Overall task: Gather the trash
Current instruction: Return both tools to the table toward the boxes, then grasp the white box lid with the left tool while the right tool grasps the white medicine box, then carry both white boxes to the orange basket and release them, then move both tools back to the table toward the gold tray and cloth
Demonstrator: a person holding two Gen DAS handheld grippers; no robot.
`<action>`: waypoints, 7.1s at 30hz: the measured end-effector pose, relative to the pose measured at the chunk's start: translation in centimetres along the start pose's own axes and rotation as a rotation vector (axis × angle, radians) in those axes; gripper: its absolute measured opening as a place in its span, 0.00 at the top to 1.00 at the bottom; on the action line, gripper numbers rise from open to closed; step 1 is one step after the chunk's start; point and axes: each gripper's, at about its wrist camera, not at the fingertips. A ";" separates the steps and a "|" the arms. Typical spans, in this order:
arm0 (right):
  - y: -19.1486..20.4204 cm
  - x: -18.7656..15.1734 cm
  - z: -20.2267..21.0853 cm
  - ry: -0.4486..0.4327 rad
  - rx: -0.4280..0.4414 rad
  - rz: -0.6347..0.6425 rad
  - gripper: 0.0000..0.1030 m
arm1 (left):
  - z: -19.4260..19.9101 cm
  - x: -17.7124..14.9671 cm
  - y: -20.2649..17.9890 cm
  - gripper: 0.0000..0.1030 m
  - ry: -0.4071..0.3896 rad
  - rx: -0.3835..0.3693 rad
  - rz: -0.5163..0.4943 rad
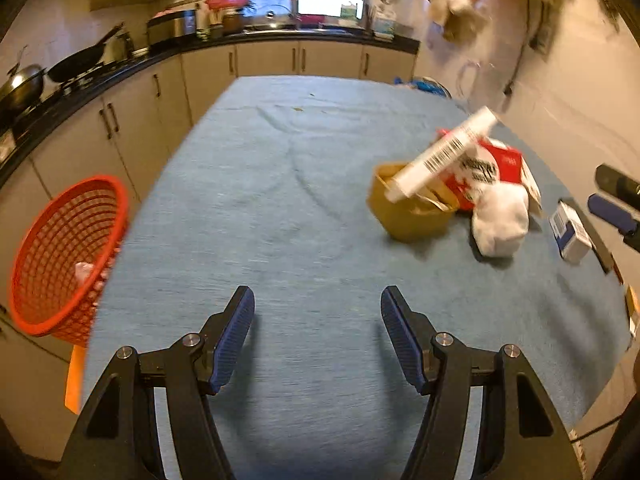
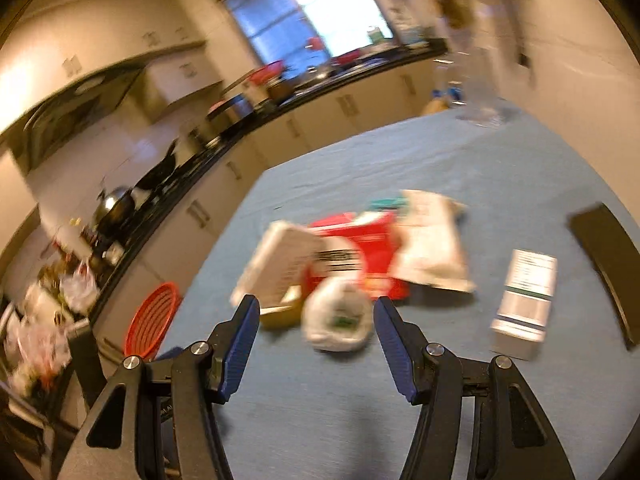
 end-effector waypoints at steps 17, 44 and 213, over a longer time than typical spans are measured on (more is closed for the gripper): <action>-10.1 2.3 -0.3 0.096 -0.317 -0.160 0.36 | -1.7 -1.5 -3.1 0.07 0.089 -0.010 -0.114; -11.3 0.1 -1.0 0.141 -0.307 -0.161 0.52 | -3.5 9.5 -8.4 0.12 -0.050 -0.134 -0.418; -1.5 0.0 -5.7 0.207 0.043 -0.053 0.56 | -3.8 5.5 -1.8 0.57 0.139 -0.173 0.063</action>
Point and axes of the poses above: each gripper's, at about its wrist camera, not at the fingertips, and z roughly against the way its jaws point, y to its left, x to its top, and after that the axes turned 9 degrees about -y, right-handed
